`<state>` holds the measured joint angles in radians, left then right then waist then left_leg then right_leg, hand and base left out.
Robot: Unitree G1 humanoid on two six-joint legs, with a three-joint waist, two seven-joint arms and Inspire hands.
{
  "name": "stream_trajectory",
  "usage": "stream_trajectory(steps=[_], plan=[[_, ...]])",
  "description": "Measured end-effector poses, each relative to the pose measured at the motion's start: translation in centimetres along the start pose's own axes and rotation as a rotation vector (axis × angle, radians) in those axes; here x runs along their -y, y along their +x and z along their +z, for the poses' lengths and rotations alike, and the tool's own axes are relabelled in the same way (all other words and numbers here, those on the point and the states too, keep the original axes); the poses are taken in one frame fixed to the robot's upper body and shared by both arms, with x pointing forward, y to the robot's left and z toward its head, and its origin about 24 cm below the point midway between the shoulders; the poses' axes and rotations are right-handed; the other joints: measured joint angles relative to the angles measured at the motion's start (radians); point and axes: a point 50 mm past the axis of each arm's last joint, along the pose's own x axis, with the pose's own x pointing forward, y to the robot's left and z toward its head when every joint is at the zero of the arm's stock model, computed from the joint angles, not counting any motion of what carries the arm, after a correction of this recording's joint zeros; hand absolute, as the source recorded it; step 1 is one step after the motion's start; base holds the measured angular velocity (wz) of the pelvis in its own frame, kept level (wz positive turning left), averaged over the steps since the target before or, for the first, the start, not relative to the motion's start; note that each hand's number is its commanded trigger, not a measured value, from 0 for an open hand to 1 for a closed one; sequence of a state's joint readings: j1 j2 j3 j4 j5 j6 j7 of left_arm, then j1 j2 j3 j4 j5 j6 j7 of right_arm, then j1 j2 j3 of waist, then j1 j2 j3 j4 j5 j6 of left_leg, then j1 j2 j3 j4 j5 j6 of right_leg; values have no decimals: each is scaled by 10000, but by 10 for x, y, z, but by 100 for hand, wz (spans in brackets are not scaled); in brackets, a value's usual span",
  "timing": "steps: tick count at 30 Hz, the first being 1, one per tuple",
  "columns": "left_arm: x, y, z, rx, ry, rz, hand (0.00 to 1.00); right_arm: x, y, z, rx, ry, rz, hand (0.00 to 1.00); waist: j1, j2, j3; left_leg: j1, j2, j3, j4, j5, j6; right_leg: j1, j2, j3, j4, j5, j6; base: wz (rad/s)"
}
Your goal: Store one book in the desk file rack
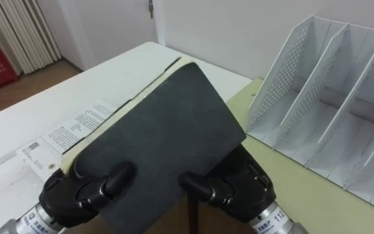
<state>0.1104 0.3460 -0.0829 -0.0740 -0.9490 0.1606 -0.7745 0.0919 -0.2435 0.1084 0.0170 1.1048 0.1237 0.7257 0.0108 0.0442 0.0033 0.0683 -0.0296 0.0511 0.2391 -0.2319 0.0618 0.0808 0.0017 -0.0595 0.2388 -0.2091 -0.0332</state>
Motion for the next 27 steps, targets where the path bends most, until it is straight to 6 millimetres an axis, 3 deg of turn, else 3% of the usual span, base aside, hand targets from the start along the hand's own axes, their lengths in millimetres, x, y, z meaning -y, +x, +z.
stream_trajectory(steps=[18, 19, 20, 21, 22, 27], plan=[[-4, -6, -5, -376, -299, -276, 100, -6, 3, 2, -271, -53, 409, 100, 125, -27, 1, -20, 2, 11, 27, 1, 1, -22, -5, 22, 11, 1, 0, 0], [-5, -6, -6, -389, -326, -255, 67, -6, 3, 1, -289, -41, 406, 100, 128, -29, 3, -16, 3, 11, 27, 1, 1, -18, -5, 21, 11, 0, 0, 0], [-6, -7, -7, -407, -381, -224, 51, -6, 3, 1, -329, -26, 382, 100, 134, -36, 9, -12, 4, 10, 28, 1, 1, -13, -5, 19, 11, 1, 0, 0], [-6, -7, -7, -417, -392, -208, 6, -6, 2, 0, -375, -38, 348, 100, 157, -48, 19, -13, 4, 8, 27, 1, 0, -13, -4, 19, 11, 1, 0, 0], [-7, -8, -7, -423, -401, -192, 0, -6, 2, 0, -395, -43, 332, 100, 171, -52, 21, -14, 3, 7, 26, 1, 1, -13, -4, 20, 11, 0, 0, 0], [-9, -9, -8, -482, -422, 94, 0, -5, 1, 2, -473, -132, 263, 100, 198, -95, 52, -8, 3, 3, 19, 0, 0, -15, -3, 20, 7, 1, 0, 0]])
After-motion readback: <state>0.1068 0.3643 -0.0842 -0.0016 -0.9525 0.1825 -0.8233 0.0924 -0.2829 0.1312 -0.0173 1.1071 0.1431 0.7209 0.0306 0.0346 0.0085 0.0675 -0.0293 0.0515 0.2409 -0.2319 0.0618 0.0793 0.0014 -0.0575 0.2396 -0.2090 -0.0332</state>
